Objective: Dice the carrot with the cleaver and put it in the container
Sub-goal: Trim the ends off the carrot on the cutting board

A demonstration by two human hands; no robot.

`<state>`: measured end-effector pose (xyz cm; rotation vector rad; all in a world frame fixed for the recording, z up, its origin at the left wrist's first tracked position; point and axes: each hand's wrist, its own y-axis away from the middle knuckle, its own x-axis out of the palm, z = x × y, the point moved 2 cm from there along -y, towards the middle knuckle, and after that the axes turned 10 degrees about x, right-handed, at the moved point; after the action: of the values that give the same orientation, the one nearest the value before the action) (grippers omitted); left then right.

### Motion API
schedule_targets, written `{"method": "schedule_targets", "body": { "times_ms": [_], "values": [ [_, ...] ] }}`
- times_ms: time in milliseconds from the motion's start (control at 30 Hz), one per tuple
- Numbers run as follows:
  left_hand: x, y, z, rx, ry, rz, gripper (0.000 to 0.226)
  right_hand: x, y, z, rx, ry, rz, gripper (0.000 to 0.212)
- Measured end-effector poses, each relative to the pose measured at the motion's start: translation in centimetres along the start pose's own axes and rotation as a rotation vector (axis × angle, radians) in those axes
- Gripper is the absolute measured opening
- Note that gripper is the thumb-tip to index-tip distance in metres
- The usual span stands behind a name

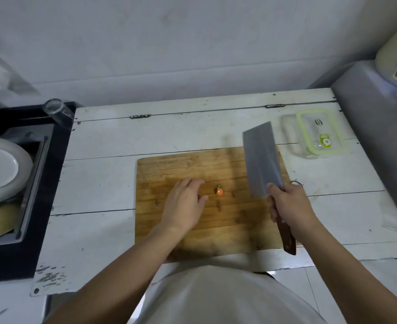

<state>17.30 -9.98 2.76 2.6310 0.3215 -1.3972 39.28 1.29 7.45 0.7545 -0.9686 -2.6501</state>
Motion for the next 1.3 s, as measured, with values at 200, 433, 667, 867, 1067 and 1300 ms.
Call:
{"method": "schedule_targets", "body": {
  "times_ms": [200, 433, 667, 867, 1067, 1300],
  "values": [
    [2.4, -5.4, -1.9, 0.264, -0.203, 0.321, 0.026, -1.9, 0.0, -0.9, -0.029, 0.103, -0.055, 0.036],
    [2.5, -9.9, -1.3, 0.126, -0.178, 0.157, 0.020, -1.8, 1.1, -2.0, -0.078, 0.237, -0.050, 0.034],
    [-3.8, -6.9, 2.1, 0.944, -0.425, 0.318, 0.059, -1.2, 1.7, -2.2, -0.102, 0.368, -0.028, 0.039],
    [-2.9, -1.2, 5.0, 1.499, -0.774, 0.637, 0.041, 0.6, 2.0, -1.4, -0.131, 0.428, 0.009, 0.039],
    [-4.1, 0.4, 5.6, 0.703, -0.673, 0.289, 0.017, 1.6, 2.8, -0.4, -0.223, 0.561, 0.039, 0.042],
    [-0.1, 5.3, 3.1, 0.078, -0.371, 0.070, 0.049, 2.8, 3.3, -2.0, -0.429, 0.873, -0.019, 0.035]
  ]
}}
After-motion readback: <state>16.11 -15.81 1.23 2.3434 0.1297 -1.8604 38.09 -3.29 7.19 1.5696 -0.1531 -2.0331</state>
